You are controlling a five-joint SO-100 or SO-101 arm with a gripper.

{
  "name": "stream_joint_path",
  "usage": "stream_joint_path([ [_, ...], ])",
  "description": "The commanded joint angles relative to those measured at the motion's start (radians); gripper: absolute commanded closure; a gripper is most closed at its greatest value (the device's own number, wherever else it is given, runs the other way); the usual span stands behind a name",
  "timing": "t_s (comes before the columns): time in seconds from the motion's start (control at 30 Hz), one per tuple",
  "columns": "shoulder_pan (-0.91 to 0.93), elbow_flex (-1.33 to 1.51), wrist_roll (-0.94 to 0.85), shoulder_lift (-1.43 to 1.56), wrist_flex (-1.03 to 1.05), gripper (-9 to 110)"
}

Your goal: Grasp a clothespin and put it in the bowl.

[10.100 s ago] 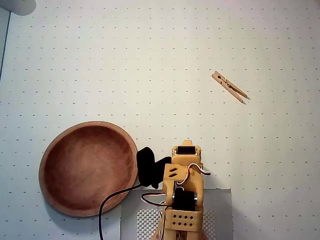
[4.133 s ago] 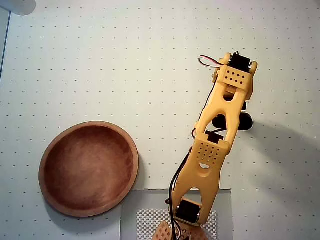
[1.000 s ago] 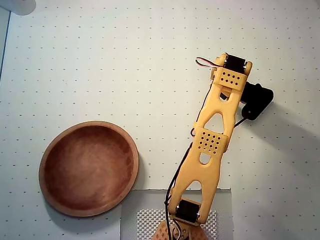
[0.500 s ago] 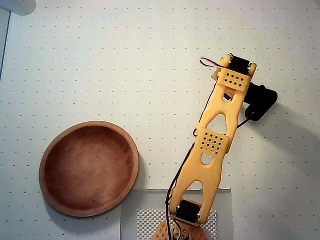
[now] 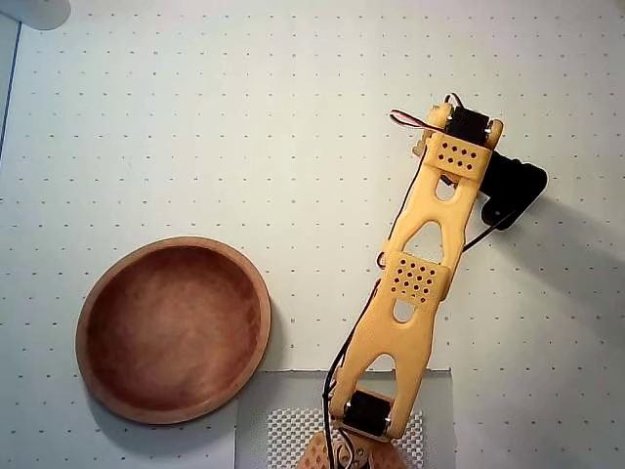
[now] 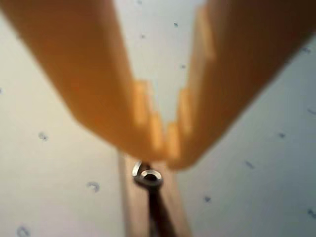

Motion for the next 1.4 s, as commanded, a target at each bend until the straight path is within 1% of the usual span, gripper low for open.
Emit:
stream_joint_path([
  [0.0, 0.003, -0.064, 0.003, 0.061, -0.017, 104],
  [0.2, -0.003, -0.064, 0.020, 0.061, -0.011, 102],
  [0.37, -0.005, -0.064, 0.028, 0.061, -0.017, 96],
  [0.73, -0.002, -0.064, -0.023, 0.061, -0.020, 84],
  [0.9, -0.002, -0.064, -0.025, 0.052, -0.020, 82],
  [1.37, 0.031, -0.064, -0.032, 0.014, -0.020, 83],
])
